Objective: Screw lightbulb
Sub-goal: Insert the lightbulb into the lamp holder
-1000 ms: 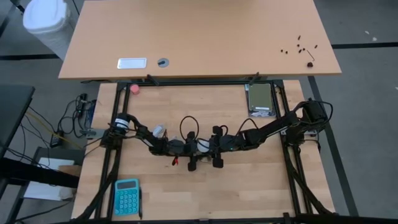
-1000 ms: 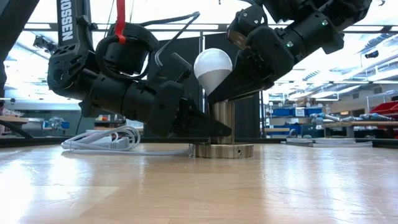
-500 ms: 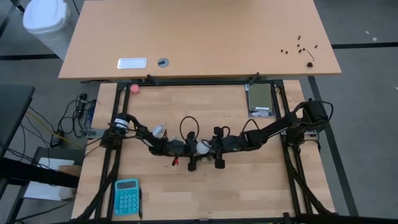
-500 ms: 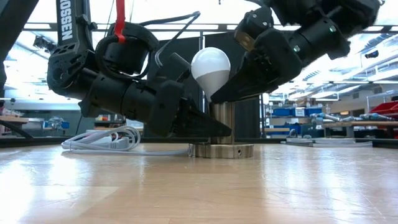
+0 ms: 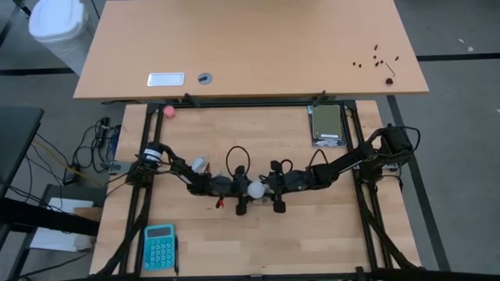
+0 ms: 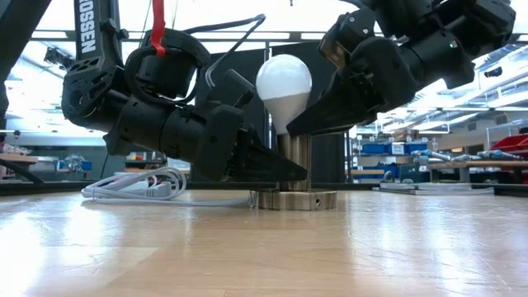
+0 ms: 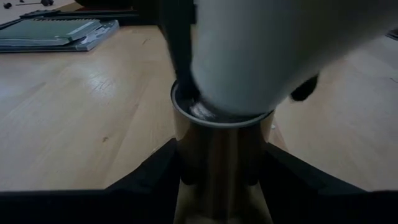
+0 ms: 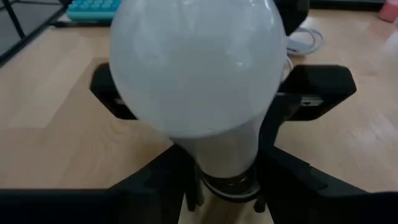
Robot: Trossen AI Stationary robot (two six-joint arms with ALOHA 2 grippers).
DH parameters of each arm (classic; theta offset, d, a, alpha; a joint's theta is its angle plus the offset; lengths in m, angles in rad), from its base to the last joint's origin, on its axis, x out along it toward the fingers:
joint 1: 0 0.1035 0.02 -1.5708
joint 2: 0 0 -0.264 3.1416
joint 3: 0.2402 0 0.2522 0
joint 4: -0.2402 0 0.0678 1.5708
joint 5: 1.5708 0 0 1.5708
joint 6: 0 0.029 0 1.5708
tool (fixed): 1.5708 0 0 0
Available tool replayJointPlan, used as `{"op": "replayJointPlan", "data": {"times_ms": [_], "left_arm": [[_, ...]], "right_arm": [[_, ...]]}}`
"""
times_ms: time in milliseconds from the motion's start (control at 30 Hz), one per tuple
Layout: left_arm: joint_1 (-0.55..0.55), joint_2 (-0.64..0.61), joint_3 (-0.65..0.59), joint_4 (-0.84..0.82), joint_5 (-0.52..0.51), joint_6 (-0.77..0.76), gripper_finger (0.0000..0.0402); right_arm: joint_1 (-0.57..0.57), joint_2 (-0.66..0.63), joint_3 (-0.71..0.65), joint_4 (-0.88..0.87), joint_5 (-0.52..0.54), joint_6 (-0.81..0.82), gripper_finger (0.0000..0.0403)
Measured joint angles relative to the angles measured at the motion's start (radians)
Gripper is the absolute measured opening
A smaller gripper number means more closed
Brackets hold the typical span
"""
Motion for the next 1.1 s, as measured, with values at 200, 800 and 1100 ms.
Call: {"op": "replayJointPlan", "data": {"times_ms": [200, 800, 1100], "left_arm": [[0.0, 0.0, 0.0, 0.0, -0.002, 0.0, 0.0188], [0.001, 0.0, 0.0, 0.0, -0.005, 0.0, 0.0188], [0.001, 0.0, 0.0, 0.0, -0.004, -0.002, 0.0188]], "right_arm": [[0.0, -0.002, 0.0, 0.023, -0.009, 0.0, 0.0193], [-0.036, -0.004, -0.01, 0.013, -0.028, -0.016, 0.0191], [-0.047, -0.006, -0.107, 0.182, -0.054, 0.011, 0.019]]}}
